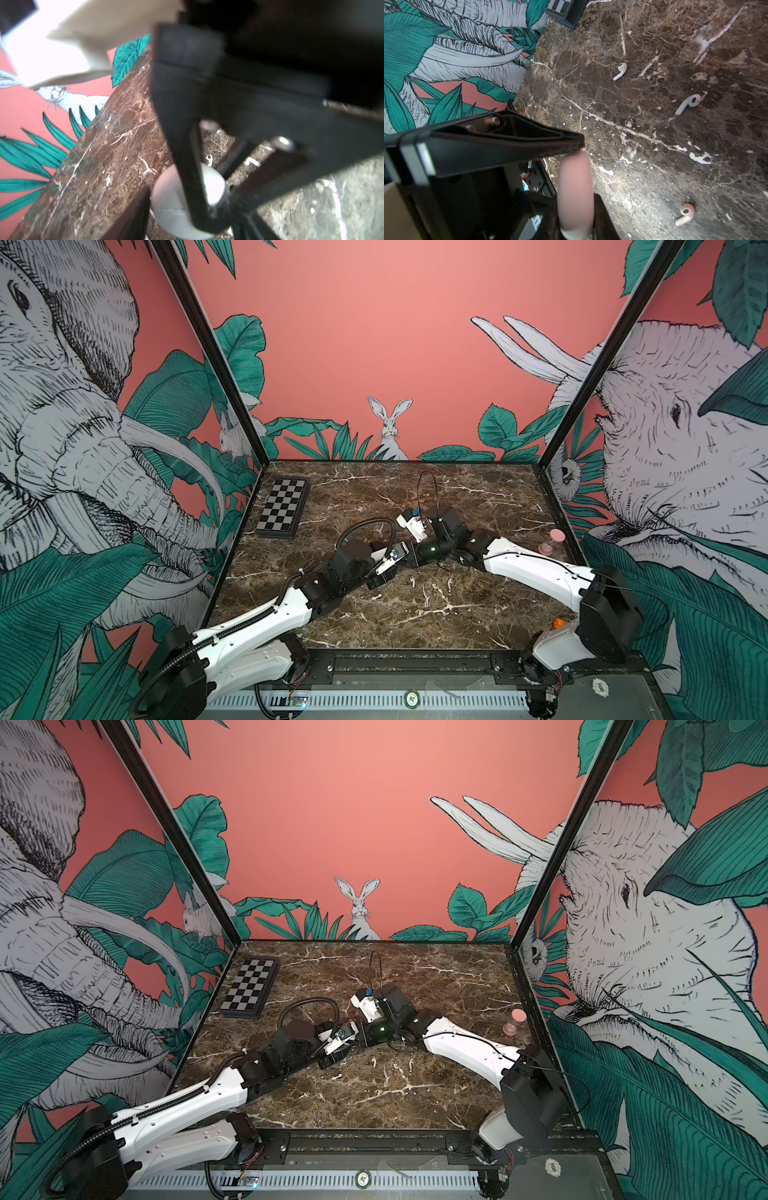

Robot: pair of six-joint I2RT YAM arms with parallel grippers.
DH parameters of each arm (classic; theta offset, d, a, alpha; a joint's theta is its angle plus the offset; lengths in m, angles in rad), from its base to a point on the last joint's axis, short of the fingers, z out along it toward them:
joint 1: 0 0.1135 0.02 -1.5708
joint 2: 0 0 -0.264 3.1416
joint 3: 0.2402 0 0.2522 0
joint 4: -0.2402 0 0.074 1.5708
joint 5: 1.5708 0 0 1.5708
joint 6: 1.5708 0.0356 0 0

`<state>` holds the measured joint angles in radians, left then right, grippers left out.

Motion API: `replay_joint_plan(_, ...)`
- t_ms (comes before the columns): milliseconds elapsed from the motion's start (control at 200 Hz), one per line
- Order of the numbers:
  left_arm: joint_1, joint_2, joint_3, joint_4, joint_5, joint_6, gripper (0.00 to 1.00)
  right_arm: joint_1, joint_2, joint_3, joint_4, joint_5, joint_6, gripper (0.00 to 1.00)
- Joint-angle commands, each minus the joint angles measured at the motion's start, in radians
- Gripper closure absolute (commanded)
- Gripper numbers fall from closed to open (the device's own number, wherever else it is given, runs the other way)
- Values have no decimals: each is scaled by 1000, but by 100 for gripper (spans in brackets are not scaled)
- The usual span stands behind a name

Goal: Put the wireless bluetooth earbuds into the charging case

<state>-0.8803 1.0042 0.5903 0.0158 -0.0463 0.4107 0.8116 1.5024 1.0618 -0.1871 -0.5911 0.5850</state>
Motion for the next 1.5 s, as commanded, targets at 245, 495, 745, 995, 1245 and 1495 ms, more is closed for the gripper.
replay_joint_plan(245, -2, -169, 18, -3, 40, -101, 1, 3, -72, 42, -65, 43, -67, 98)
replay_joint_plan(495, 5, -324, 162, -277, 81, -277, 1, -74, -180, 56, -174, 41, -148, 100)
replay_joint_plan(745, 218, -377, 213, -396, 389, -426, 1, -87, -312, 49, -239, -20, -260, 100)
replay_joint_plan(995, 274, -206, 283, -399, 711, -475, 1, -86, -388, 66, -279, -126, -324, 100)
replay_joint_plan(1245, 364, -112, 247, -177, 964, -625, 4, -86, -406, 55, -267, -223, -332, 100)
replay_joint_plan(1495, 366, -50, 251, -142, 1097, -676, 16, -86, -398, 53, -257, -246, -336, 100)
